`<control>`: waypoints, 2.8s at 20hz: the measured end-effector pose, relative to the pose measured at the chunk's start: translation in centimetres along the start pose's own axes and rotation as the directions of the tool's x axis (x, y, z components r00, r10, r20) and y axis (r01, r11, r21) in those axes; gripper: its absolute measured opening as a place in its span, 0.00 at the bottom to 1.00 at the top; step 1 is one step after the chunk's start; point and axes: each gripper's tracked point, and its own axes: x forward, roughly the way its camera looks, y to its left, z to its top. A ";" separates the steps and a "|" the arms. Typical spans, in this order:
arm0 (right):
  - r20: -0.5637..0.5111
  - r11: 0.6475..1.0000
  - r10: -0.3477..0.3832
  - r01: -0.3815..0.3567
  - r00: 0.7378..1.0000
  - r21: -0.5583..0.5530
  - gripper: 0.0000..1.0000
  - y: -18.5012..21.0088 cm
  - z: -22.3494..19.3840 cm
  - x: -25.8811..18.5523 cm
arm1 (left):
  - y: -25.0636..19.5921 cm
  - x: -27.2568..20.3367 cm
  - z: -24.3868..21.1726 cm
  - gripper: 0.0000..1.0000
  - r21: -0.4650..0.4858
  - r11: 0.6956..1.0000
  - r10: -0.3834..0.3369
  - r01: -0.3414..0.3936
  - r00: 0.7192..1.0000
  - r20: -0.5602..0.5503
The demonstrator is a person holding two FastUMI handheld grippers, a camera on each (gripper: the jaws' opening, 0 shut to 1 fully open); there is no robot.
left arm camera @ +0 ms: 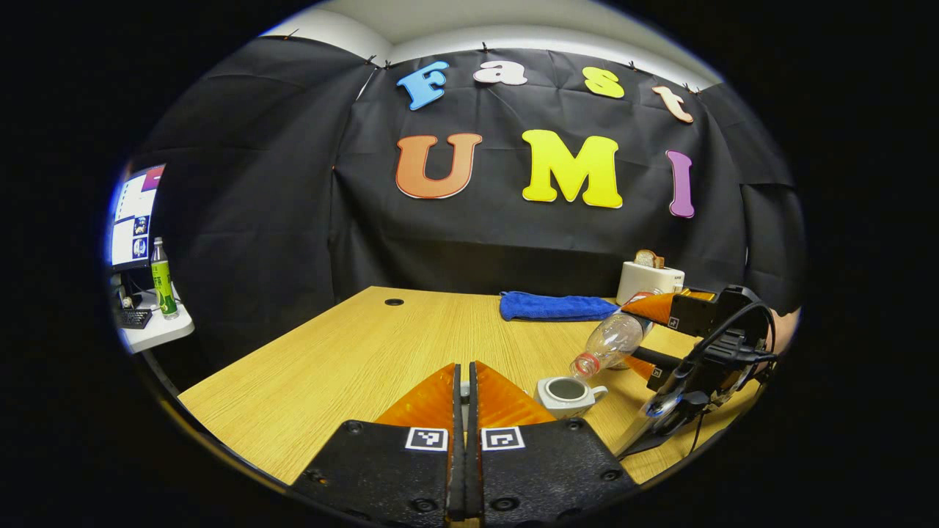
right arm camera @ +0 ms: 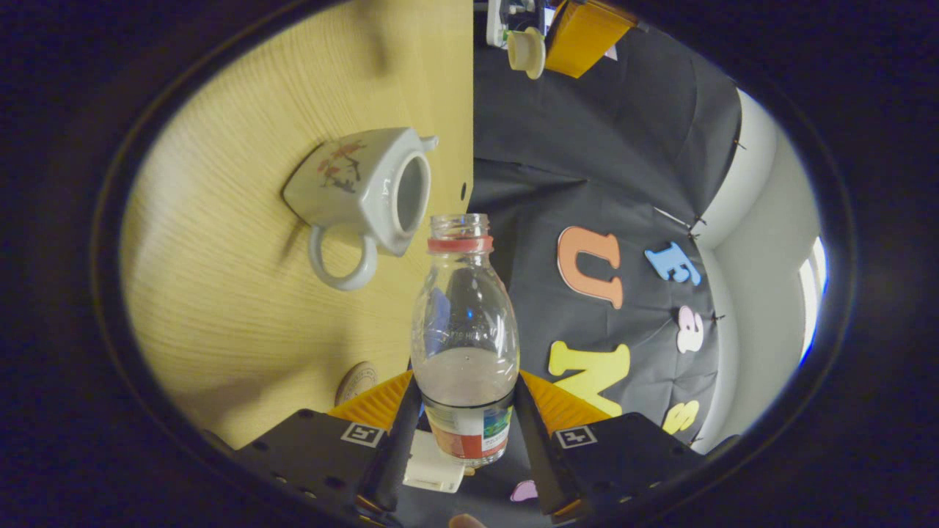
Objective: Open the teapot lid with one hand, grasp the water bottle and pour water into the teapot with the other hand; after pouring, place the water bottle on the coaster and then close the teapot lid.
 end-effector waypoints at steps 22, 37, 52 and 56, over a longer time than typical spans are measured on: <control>0.073 0.955 -0.125 0.140 0.989 -0.260 0.69 -3.1 1.0 0.1 | 0.4 -0.3 0.4 0.03 -0.004 1.000 -0.002 0.002 1.000 0.005; 0.103 0.941 -0.147 0.171 0.984 -0.292 0.70 -3.5 1.7 -0.1 | 1.2 -0.6 0.7 0.03 -0.014 1.000 0.019 -0.019 1.000 0.011; 0.025 0.899 0.070 -0.074 0.997 0.432 0.71 -1.6 0.2 -1.3 | 0.8 -1.5 2.8 0.03 -0.037 0.999 0.019 -0.017 0.998 0.059; 0.066 0.627 0.120 -0.127 0.991 0.769 0.71 -3.2 0.1 -1.5 | -0.7 -1.2 2.8 0.03 -0.013 1.000 -0.018 0.019 0.999 0.047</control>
